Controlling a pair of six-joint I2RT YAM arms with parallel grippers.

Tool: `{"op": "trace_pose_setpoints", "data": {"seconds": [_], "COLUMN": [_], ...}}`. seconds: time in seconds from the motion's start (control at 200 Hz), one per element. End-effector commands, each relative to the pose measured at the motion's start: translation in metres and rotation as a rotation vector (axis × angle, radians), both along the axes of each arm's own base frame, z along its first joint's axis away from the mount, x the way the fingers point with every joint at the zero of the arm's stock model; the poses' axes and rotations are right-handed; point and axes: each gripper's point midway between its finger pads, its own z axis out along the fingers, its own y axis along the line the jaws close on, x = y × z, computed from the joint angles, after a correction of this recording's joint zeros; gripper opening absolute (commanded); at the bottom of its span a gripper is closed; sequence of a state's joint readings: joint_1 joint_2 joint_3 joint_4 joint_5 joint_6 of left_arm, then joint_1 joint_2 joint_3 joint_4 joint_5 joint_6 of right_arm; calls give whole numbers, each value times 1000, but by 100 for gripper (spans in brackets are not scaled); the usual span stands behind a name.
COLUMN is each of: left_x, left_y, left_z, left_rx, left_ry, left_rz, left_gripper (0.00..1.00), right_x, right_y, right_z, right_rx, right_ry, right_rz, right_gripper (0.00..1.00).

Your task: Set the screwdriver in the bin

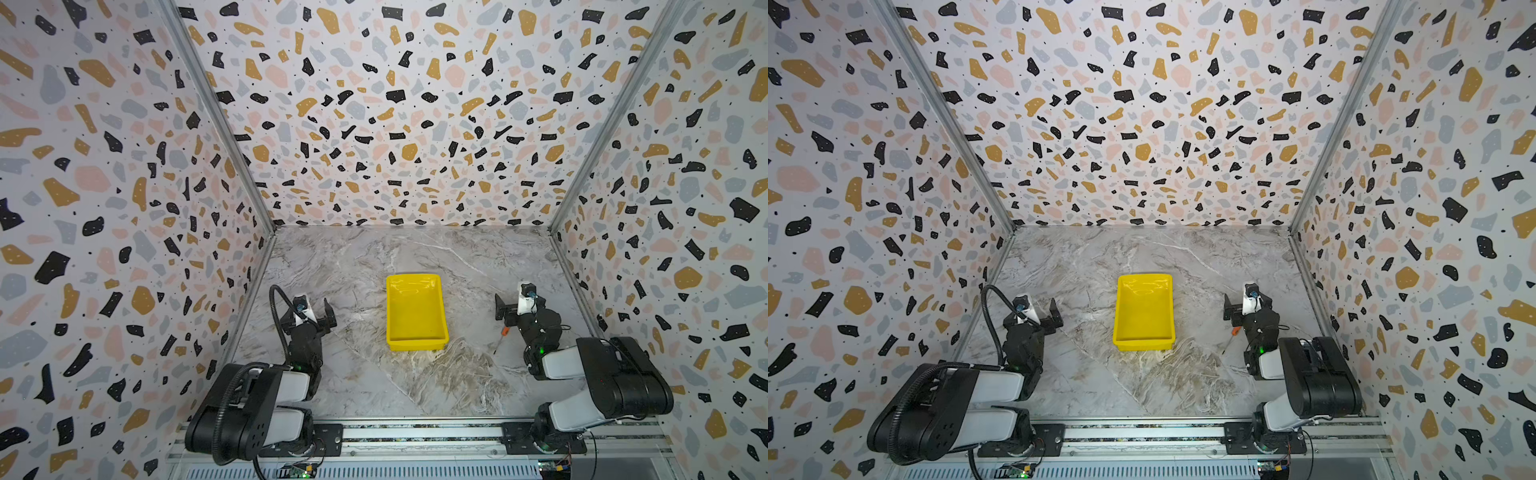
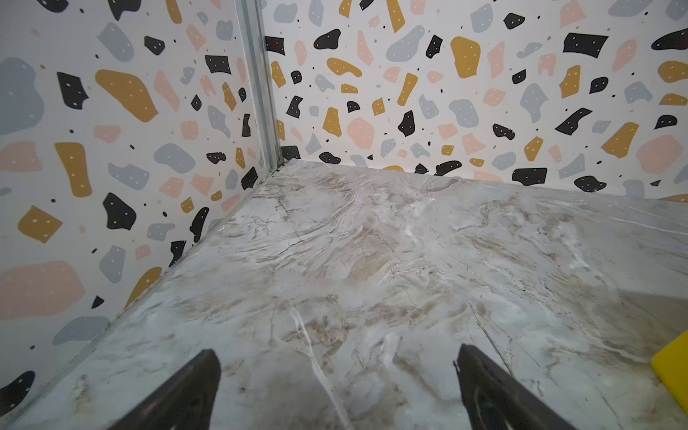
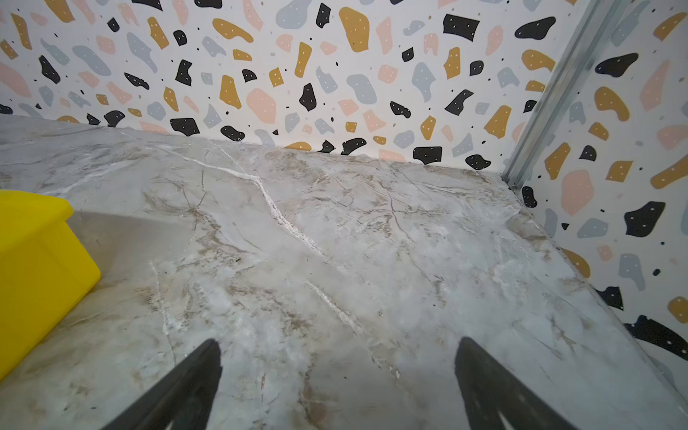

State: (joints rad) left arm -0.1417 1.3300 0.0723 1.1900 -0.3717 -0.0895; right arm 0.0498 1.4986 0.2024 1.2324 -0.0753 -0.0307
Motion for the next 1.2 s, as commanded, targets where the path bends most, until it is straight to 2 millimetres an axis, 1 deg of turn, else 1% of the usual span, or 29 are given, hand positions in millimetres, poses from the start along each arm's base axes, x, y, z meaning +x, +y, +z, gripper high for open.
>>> {"op": "trace_pose_setpoints", "data": {"seconds": [0.0, 0.806, 1.191], "left_x": [6, 6, 7], "left_y": [-2, -4, -4], "left_z": [17, 17, 17], "left_rx": [9, 20, 22], "left_ry": [-54, -49, -47], "left_rz": [-1, 2, 1], "left_gripper": [100, 100, 100], "right_x": [3, -1, 4], "right_y": [1, 3, -1], "right_z": [7, 9, 7], "right_rx": [4, -24, 8], "right_ry": [-20, -36, -19], "right_rz": [2, -22, -4], "right_gripper": [99, 99, 99]}}
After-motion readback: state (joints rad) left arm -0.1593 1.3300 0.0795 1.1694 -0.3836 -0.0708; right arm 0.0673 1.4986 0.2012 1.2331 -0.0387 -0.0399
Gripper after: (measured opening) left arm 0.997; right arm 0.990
